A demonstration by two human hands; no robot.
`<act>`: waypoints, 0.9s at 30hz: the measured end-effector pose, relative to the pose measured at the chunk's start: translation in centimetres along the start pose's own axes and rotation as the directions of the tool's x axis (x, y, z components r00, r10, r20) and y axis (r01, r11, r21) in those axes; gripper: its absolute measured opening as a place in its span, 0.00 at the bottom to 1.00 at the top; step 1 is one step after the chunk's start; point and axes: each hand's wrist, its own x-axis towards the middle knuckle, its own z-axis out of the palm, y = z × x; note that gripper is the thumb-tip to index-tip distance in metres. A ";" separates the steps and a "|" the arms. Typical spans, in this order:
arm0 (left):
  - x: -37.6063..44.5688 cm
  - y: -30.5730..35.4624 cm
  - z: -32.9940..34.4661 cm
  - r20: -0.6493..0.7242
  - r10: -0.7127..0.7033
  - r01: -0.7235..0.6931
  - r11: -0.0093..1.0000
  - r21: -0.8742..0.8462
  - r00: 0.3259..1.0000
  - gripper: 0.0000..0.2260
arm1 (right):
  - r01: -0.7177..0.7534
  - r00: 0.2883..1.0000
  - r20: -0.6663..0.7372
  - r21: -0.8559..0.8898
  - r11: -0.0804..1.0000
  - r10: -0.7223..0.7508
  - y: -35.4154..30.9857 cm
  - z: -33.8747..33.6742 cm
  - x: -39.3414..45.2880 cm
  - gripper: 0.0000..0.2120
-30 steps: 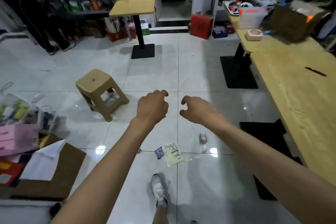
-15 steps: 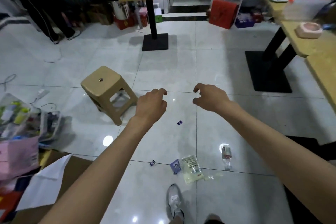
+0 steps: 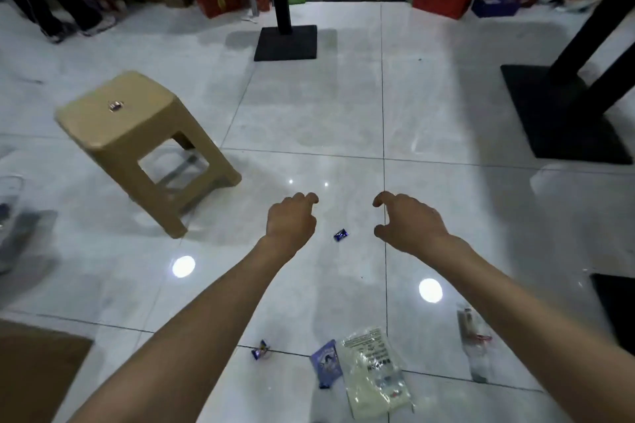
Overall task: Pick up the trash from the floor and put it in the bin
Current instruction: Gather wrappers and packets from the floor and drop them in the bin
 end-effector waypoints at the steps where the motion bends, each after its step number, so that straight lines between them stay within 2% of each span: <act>1: 1.5 -0.2 4.0 0.004 -0.004 0.004 1.000 -0.006 1.000 0.22 | 0.018 1.000 -0.004 -0.011 1.000 -0.018 1.1 3.4 1.6 0.24; 6: 8.3 -0.6 21.5 0.006 0.041 -0.041 0.999 -0.010 0.999 0.20 | 0.069 0.996 -0.045 -0.057 0.996 -0.072 6.1 16.9 8.5 0.24; 11: 12.9 0.6 33.7 0.014 0.048 -0.047 0.996 -0.072 0.999 0.17 | 0.053 0.996 -0.063 -0.064 0.997 -0.057 9.6 26.0 13.3 0.25; 15: 16.0 1.2 40.2 0.010 -0.014 0.015 0.988 -0.156 1.000 0.17 | 0.042 0.998 -0.048 -0.058 0.997 -0.044 11.9 30.4 16.6 0.26; 21: 19.8 1.0 45.8 0.012 -0.038 0.039 0.964 -0.262 0.999 0.24 | 0.031 0.999 -0.042 -0.047 0.998 -0.033 14.6 34.2 20.4 0.25; 27: 20.4 0.1 48.3 -0.006 -0.017 0.016 0.978 -0.207 1.000 0.13 | 0.066 0.997 0.053 -0.038 0.997 -0.064 15.0 38.0 20.6 0.27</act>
